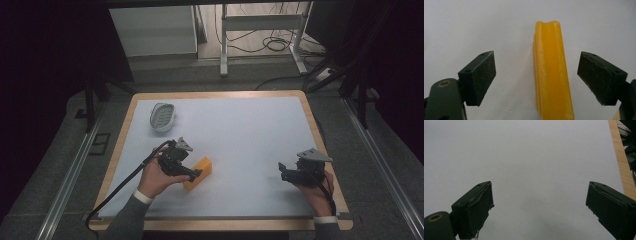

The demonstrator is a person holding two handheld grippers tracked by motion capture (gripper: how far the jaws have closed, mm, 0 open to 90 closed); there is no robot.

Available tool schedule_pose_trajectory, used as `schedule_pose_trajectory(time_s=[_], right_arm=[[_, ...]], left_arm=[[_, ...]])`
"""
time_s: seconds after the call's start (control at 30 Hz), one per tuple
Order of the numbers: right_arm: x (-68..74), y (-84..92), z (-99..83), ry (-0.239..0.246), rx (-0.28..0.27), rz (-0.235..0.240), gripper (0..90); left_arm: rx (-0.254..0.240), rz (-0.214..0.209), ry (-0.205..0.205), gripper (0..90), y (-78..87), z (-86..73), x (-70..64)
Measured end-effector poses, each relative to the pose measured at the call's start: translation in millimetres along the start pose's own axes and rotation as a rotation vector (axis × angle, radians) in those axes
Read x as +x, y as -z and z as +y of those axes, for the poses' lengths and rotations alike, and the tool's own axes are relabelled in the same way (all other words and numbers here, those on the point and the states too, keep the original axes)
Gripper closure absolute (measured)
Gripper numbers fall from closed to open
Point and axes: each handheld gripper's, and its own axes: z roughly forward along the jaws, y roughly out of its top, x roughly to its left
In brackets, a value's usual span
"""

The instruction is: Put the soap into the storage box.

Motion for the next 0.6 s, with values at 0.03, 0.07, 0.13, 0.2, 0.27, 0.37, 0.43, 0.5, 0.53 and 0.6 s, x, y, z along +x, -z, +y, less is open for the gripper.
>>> schedule_pose_trajectory(time_s=[0.03, 0.07, 0.13, 0.2, 0.27, 0.37, 0.43, 0.5, 0.53, 0.6], right_arm=[[0.7, -0.6, -0.1, -0.001, 0.002, 0.003, 7.5], [0.7, -0.6, -0.1, -0.001, 0.002, 0.003, 7.5], [1.3, -1.5, -0.4, 0.003, 0.005, 0.006, 7.5], [1.8, -2.5, -0.7, 0.004, 0.007, 0.006, 7.5], [1.9, -2.8, -0.9, 0.004, 0.008, 0.005, 7.5], [1.7, -2.9, -1.2, 0.005, 0.010, 0.003, 7.5], [1.6, -2.6, -1.2, 0.005, 0.009, 0.000, 7.5], [1.5, -2.5, -1.3, 0.007, 0.010, -0.004, 7.5], [1.7, -2.7, -1.4, 0.008, 0.010, -0.006, 7.5], [1.9, -3.4, -1.6, 0.013, 0.012, -0.008, 7.5]], left_arm=[[0.015, -0.005, -0.002, 16.9, -4.9, 0.4, -1.6], [0.015, -0.005, -0.002, 17.0, -4.9, 0.4, -1.6], [0.029, -0.009, 0.002, 18.2, -10.5, 1.1, -3.5], [0.026, -0.009, 0.004, 20.3, -16.9, 3.3, -6.5], [0.033, -0.008, 0.000, 20.8, -19.2, 4.0, -7.7], [0.050, -0.002, -0.003, 22.9, -26.7, 3.8, -10.2], [0.068, 0.011, -0.008, 23.1, -30.5, 2.5, -11.6], [0.077, 0.020, -0.011, 24.7, -32.5, 1.1, -13.0], [0.072, 0.021, -0.011, 27.2, -32.3, 0.5, -13.5], [0.067, 0.016, -0.003, 30.8, -33.3, -0.8, -13.5]])
